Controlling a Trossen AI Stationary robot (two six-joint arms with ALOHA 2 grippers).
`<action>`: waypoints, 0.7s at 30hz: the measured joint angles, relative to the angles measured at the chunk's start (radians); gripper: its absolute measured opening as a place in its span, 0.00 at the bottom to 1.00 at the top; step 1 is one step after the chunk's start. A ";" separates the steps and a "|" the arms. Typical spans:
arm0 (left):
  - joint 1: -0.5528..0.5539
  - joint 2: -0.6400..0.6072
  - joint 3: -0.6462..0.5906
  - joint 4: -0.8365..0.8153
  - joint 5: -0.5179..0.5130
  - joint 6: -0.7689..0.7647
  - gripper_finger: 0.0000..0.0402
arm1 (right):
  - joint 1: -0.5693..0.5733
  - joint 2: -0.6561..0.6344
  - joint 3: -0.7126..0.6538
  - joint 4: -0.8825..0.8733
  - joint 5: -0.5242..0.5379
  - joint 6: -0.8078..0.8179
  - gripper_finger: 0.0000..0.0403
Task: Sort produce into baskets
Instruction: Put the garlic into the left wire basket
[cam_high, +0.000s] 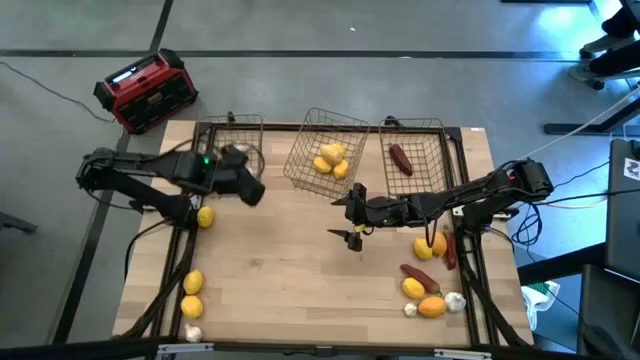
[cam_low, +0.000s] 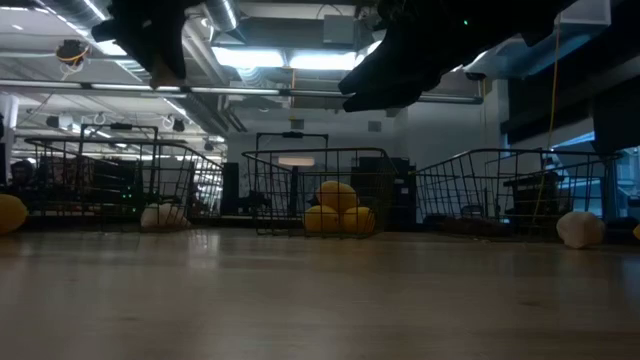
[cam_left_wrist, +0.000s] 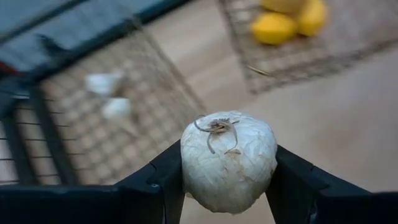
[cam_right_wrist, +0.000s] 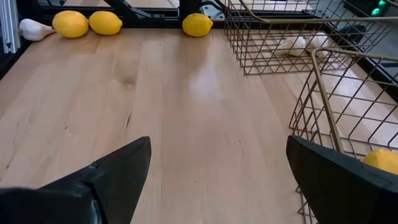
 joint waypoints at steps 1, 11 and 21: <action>0.039 -0.001 0.000 -0.009 -0.004 0.023 0.43 | 0.000 0.000 0.000 0.000 0.000 0.000 0.92; 0.398 0.034 0.000 -0.006 0.018 0.282 0.43 | 0.000 0.000 0.000 0.000 0.000 0.001 0.92; 0.614 0.104 -0.001 0.010 0.092 0.415 0.43 | 0.000 0.000 0.000 0.000 0.000 0.009 0.92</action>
